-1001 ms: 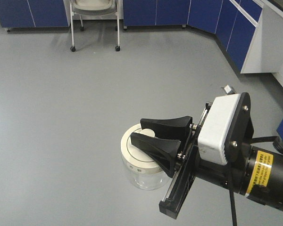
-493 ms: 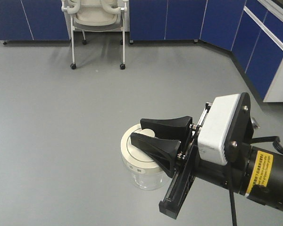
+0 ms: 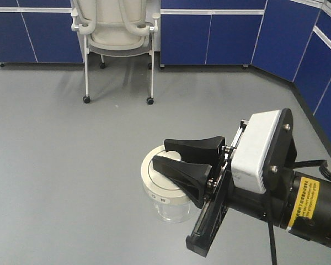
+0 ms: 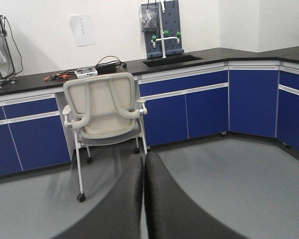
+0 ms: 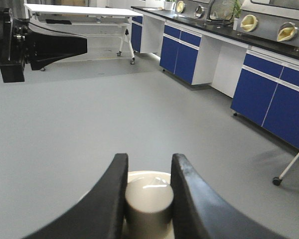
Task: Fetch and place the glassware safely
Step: 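Carry the jar in the right gripper to the black bench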
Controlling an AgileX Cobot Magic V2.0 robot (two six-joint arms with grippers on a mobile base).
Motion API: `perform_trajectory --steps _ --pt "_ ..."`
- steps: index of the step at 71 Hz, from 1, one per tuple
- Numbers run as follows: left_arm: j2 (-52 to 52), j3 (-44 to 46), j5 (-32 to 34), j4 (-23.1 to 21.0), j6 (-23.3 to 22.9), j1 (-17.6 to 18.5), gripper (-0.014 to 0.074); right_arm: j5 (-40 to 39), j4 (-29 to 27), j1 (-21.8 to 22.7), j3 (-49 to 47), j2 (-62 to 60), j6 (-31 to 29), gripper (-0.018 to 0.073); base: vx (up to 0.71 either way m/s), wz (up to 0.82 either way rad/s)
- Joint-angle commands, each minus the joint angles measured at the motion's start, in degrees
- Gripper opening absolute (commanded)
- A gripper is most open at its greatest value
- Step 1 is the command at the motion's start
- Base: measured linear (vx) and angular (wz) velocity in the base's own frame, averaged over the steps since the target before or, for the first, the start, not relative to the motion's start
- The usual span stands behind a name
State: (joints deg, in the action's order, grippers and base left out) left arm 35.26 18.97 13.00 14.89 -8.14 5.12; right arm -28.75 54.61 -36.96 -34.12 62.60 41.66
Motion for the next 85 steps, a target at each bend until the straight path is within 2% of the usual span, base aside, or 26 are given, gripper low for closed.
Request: perform_trajectory --steps 1,85 --pt "0.08 1.54 3.9 -0.47 -0.52 0.41 -0.0007 -3.89 -1.88 0.0 -1.81 -1.19 -0.28 0.0 0.61 0.02" --pt "0.08 1.54 3.9 -0.47 -0.52 0.41 -0.0007 -3.63 -1.88 0.0 -1.81 -1.19 -0.28 0.0 0.55 0.0"
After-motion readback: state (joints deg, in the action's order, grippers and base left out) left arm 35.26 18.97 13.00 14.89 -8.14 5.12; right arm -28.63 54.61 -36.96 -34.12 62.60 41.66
